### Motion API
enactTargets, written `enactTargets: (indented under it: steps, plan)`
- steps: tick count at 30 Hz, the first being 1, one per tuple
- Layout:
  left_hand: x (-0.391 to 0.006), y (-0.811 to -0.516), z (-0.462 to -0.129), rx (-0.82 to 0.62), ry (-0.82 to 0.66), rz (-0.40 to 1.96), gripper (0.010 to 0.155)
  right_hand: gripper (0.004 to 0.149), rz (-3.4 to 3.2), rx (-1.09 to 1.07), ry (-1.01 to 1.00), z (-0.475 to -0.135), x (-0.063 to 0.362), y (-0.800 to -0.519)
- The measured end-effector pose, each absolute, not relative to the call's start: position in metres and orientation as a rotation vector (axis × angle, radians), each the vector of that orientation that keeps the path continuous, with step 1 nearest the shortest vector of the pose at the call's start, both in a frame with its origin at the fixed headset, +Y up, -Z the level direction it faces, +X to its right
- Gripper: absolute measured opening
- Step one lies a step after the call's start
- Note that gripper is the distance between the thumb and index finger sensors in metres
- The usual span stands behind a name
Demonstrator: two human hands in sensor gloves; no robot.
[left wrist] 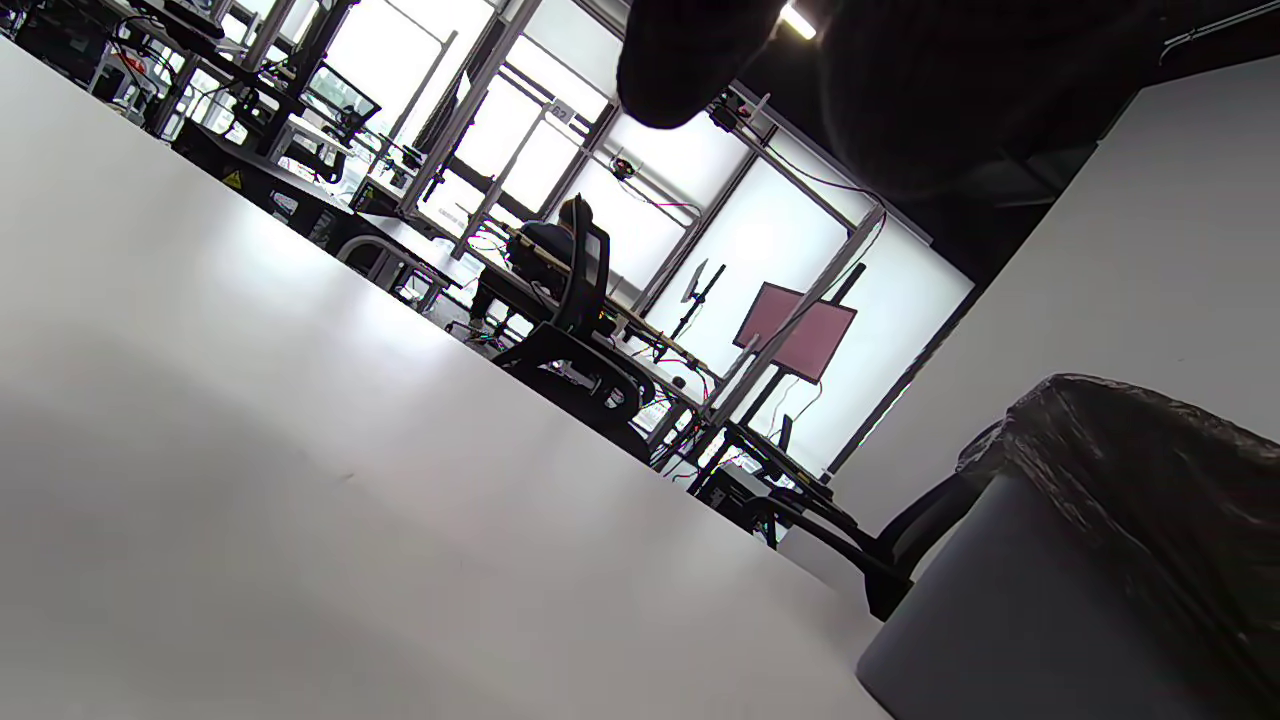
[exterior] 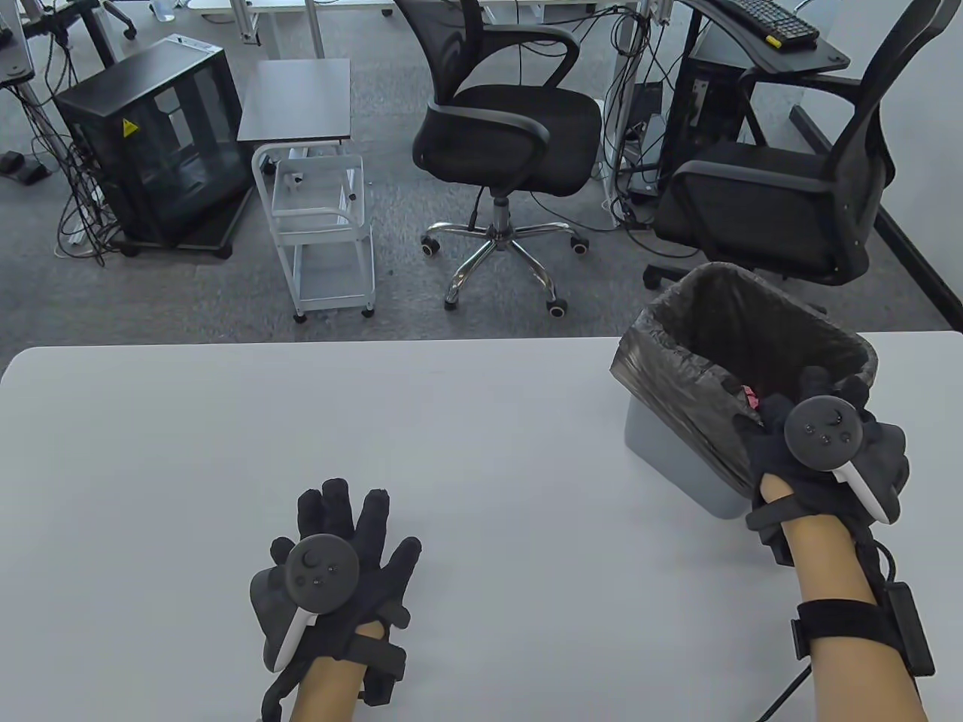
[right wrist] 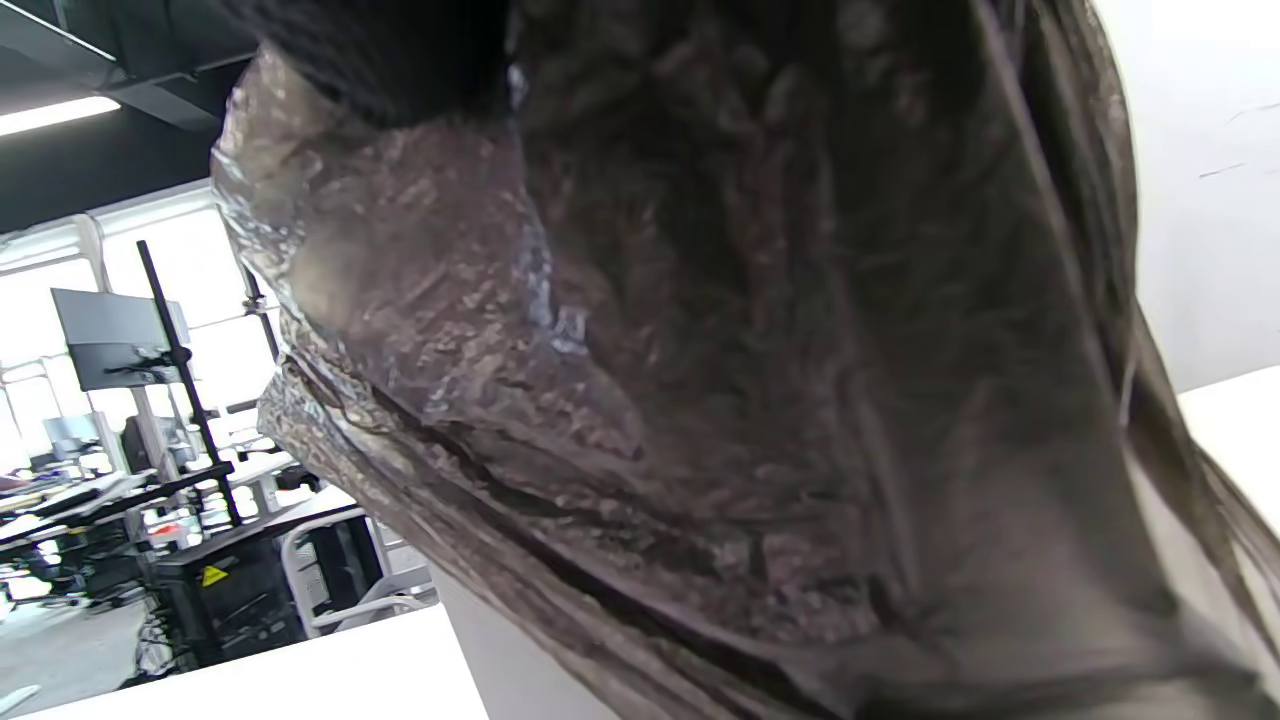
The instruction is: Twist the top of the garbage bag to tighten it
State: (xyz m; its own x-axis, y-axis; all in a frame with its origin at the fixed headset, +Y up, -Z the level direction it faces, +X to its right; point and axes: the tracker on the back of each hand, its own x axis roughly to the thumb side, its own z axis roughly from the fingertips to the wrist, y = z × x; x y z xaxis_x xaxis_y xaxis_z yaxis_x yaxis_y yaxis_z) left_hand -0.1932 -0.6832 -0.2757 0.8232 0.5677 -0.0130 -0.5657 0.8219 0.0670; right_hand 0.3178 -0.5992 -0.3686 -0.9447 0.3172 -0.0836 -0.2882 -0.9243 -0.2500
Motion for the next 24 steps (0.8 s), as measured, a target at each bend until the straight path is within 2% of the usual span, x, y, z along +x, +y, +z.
enactTargets:
  steps: [8,18,24]
  plan:
    - [-0.192,-0.688,-0.279,0.042,0.039,0.591,0.076,0.048,2.776,0.089,-0.317,-0.373,0.295,-0.601]
    - [-0.193,-0.69,-0.281,0.035,0.051,0.585,0.077,0.047,2.684,0.565,-0.204,-0.371,0.244,-0.6]
    - [-0.19,-0.691,-0.28,0.077,0.043,0.58,0.087,0.046,2.624,0.802,-0.104,-0.363,0.211,-0.598]
